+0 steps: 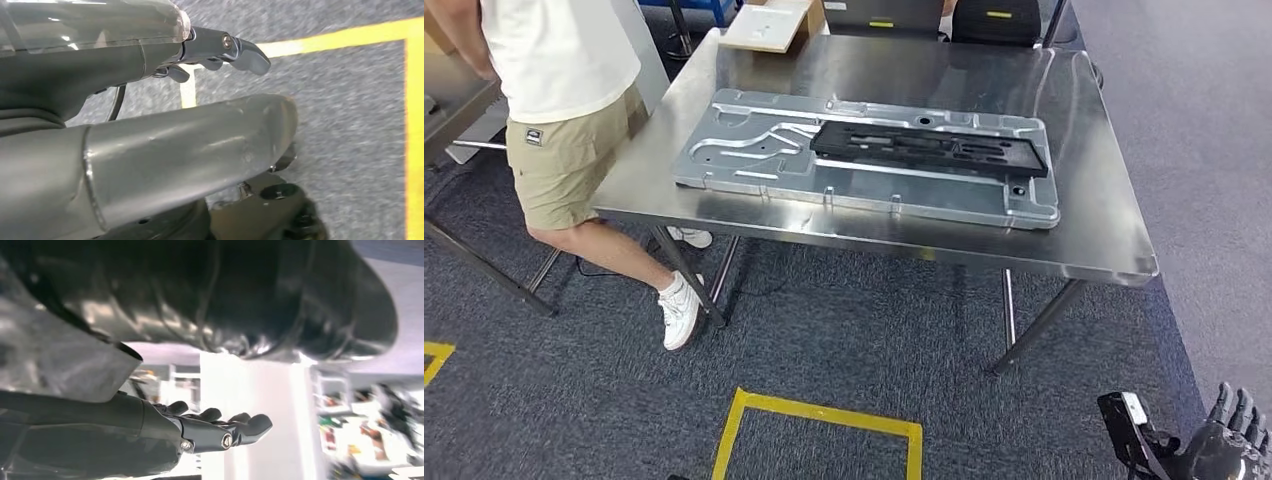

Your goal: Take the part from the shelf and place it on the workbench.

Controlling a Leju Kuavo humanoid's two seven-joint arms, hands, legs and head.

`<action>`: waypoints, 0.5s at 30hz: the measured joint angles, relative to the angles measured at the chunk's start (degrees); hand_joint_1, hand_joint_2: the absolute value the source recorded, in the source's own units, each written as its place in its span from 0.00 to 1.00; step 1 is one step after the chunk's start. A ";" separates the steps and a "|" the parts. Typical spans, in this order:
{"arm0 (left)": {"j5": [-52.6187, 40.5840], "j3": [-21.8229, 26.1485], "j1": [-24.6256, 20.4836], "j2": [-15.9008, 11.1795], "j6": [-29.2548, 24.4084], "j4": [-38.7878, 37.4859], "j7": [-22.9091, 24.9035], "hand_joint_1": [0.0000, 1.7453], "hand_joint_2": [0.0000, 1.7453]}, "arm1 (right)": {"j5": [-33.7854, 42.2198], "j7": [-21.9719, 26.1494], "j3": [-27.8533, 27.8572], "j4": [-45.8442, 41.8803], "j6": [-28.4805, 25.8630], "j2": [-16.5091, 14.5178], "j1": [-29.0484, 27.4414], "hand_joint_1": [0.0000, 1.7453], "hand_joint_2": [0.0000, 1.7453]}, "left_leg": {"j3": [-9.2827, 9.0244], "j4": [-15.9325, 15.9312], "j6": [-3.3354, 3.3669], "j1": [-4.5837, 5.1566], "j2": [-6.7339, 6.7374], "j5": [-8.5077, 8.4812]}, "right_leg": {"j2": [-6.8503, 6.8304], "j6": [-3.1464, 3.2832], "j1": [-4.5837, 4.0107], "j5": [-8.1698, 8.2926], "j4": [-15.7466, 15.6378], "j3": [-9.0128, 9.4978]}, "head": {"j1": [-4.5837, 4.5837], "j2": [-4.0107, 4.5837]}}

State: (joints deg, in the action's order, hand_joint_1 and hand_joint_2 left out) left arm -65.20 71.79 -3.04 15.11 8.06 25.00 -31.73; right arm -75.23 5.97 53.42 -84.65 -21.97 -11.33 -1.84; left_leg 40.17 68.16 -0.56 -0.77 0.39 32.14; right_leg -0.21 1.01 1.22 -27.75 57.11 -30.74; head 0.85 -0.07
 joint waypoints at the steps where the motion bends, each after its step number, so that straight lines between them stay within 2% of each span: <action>1: -0.12 0.17 0.11 0.13 0.69 0.32 0.38 0.00 0.00 | -0.08 0.45 1.48 0.59 0.33 -0.38 0.02 0.00 0.00 | 0.28 3.39 -0.06 0.00 0.00 1.72 | -0.05 0.03 -0.14 0.72 0.10 -1.02 | -0.01 0.01; 2: -0.29 0.31 0.25 0.35 1.46 0.85 0.79 0.00 0.00 | -0.16 0.98 3.07 1.25 0.71 -0.74 0.03 0.00 0.00 | -0.04 5.77 -0.05 0.01 0.00 1.95 | -0.12 0.03 -0.25 1.44 0.26 -2.10 | 0.00 0.01; 3: -0.44 0.43 0.42 0.68 2.21 1.59 1.13 0.00 0.00 | -0.24 1.54 4.72 1.93 1.04 -1.07 0.04 0.00 0.00 | -1.18 6.45 0.05 0.03 -0.01 0.78 | -0.18 -0.03 -0.34 2.11 0.50 -3.21 | -0.01 0.00; 4: -0.57 0.52 0.56 1.07 2.80 2.43 1.37 0.00 0.00 | -0.28 2.09 6.37 2.59 1.21 -1.39 0.05 0.00 0.00 | -3.31 5.17 0.24 0.07 -0.03 -1.03 | -0.24 -0.13 -0.40 2.74 0.80 -4.30 | -0.01 0.00; 5: -0.64 0.60 0.63 1.40 3.21 3.21 1.50 0.00 0.00 | -0.32 2.55 7.82 3.13 1.28 -1.66 0.08 0.00 0.00 | -6.37 2.03 0.56 0.16 -0.09 -2.34 | -0.30 -0.26 -0.42 3.28 1.13 -5.21 | -0.01 0.00; 6: -0.68 0.65 0.63 1.68 3.49 3.95 1.57 0.00 0.00 | -0.38 2.86 9.02 3.59 1.31 -1.92 0.11 0.00 0.00 | -9.93 -2.47 0.93 0.33 -0.15 -2.39 | -0.30 -0.47 -0.49 3.76 1.44 -5.91 | -0.02 0.00; 7: -0.73 0.72 0.57 1.95 3.68 4.63 1.61 0.00 0.00 | -0.54 3.02 9.95 3.95 1.38 -2.10 0.19 0.00 0.00 | -13.06 -6.97 1.30 0.48 -0.22 -1.53 | -0.31 -0.73 -0.53 4.24 1.65 -6.35 | -0.01 0.01; 8: -0.82 0.87 0.51 2.21 3.88 5.24 1.65 0.00 0.00 | -0.91 2.99 10.70 4.29 1.66 -2.24 0.33 0.00 0.00 | -15.14 -10.28 1.67 0.67 -0.26 -0.43 | -0.33 -1.04 -0.53 4.78 1.68 -6.55 | 0.00 0.00; 9: -0.93 1.09 0.50 2.50 4.11 5.85 1.72 0.00 0.00 | -1.51 2.78 11.39 4.67 2.16 -2.38 0.49 0.00 0.00 | -16.10 -12.24 2.02 0.86 -0.25 0.33 | -0.34 -1.41 -0.51 5.38 1.52 -6.62 | 0.00 0.00; 11: -1.16 1.52 0.69 3.14 4.70 6.98 1.87 0.00 0.00 | -3.33 1.84 12.90 5.69 4.37 -2.73 0.79 0.00 0.00 | -15.74 -13.03 2.89 0.84 -0.08 -0.53 | -0.28 -2.15 -0.40 6.17 1.12 -6.72 | 0.01 0.00; 12: -1.20 1.63 0.84 3.43 5.04 7.53 1.97 0.00 0.00 | -4.33 1.20 13.78 6.44 6.13 -2.97 0.85 0.00 0.00 | -15.25 -13.22 3.40 0.74 0.05 -1.26 | -0.19 -2.43 -0.34 5.21 1.58 -7.01 | 0.02 0.00; 13: -1.15 1.67 1.01 3.67 5.33 8.10 2.09 0.00 0.00 | -5.24 0.59 14.74 7.36 8.32 -3.31 0.91 0.00 0.00 | -14.58 -13.39 3.86 0.61 0.18 -2.08 | -0.09 -2.64 -0.31 3.02 3.08 -7.57 | 0.02 0.01; 15: -0.87 1.69 1.26 4.02 5.84 9.22 2.54 0.00 0.00 | -6.51 0.00 16.59 9.46 13.09 -4.21 1.08 0.00 0.00 | -12.83 -13.31 4.38 0.63 0.31 -3.45 | 0.02 -2.95 -0.17 -3.37 9.20 -9.14 | 0.02 0.01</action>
State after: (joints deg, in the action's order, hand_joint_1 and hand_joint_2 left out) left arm -66.07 73.48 -1.77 19.14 13.90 34.22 -29.18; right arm -81.74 5.97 70.00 -75.20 -8.89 -15.55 -0.76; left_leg 27.34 54.85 3.82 -0.14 0.70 28.69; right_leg -0.19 -1.94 1.05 -31.12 66.31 -39.88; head 0.86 -0.07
